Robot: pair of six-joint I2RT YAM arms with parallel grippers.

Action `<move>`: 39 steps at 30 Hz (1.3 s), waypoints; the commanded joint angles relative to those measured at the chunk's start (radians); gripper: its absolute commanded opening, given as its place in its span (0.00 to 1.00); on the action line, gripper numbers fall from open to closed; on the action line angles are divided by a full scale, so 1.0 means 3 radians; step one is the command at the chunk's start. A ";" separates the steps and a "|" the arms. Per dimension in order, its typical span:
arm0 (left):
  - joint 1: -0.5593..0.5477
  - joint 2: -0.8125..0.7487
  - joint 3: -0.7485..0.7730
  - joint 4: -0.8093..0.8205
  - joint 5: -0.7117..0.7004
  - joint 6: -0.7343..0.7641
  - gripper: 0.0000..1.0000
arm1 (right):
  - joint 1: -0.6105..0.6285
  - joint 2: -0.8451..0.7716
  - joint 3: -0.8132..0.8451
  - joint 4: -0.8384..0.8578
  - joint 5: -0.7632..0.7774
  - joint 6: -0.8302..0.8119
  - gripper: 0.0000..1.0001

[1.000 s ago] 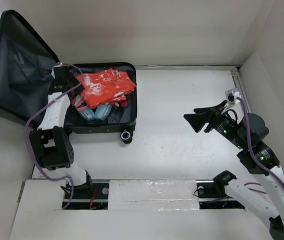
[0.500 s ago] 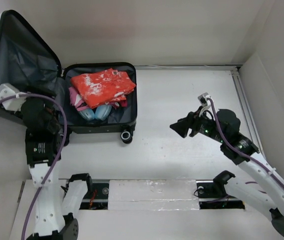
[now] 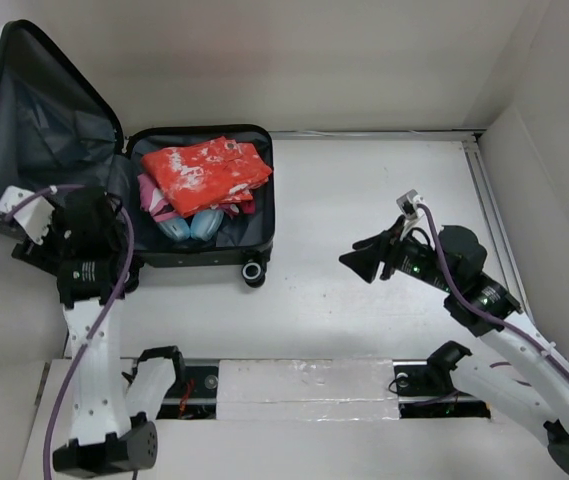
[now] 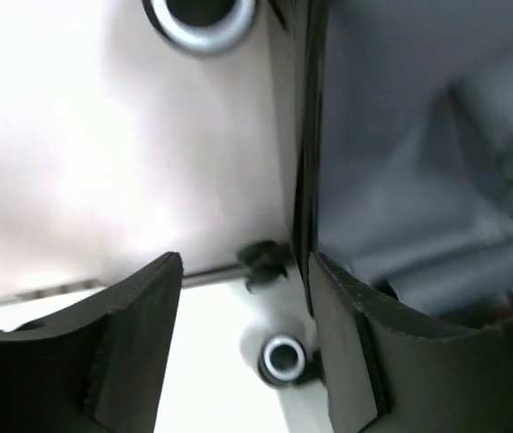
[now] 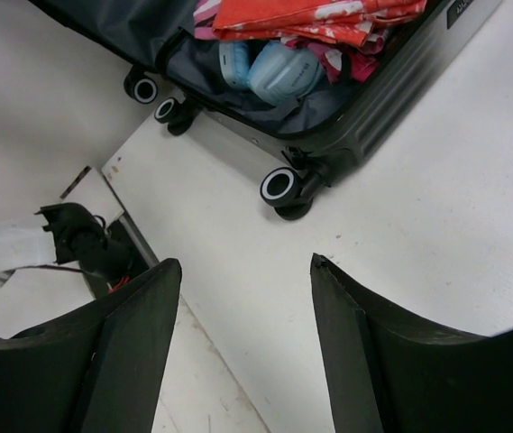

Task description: Pack the luggage

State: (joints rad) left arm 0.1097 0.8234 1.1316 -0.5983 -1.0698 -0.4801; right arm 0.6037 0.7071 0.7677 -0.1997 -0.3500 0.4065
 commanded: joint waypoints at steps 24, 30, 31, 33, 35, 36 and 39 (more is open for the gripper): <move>0.0447 0.1571 0.1100 -0.0031 -0.0749 0.0286 0.33 | 0.0125 -0.0051 -0.0161 0.0078 0.0016 -0.0117 0.65; 0.0447 0.1755 0.1233 0.0000 -0.0780 0.0286 0.33 | 0.0125 -0.0051 -0.0227 0.0078 0.0118 -0.0117 0.65; 0.0447 0.1755 0.1234 0.0051 -0.0780 0.0286 0.31 | 0.0125 -0.0051 -0.0227 0.0078 0.0118 -0.0117 0.65; 0.0447 0.1755 0.1234 0.0051 -0.0836 0.0357 0.21 | 0.0125 -0.0020 -0.0258 0.0078 0.0159 -0.0117 0.65; 0.0447 0.1755 0.1198 0.0137 -0.0867 0.0419 0.08 | 0.0125 -0.0020 -0.0258 0.0042 0.0231 -0.0117 0.65; 0.0447 0.1755 0.1163 0.0138 -0.0867 0.0419 0.00 | 0.0125 -0.0020 -0.0258 0.0042 0.0297 -0.0117 0.65; 0.0447 0.1602 0.1004 0.0266 -0.0669 0.0419 0.00 | 0.0125 -0.0020 -0.0258 0.0006 0.0358 -0.0117 0.65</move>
State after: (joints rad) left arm 0.2417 1.3464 1.4517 -0.5739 -1.3094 -0.3840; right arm 0.6308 0.7074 0.6865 -0.2146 -0.2836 0.3870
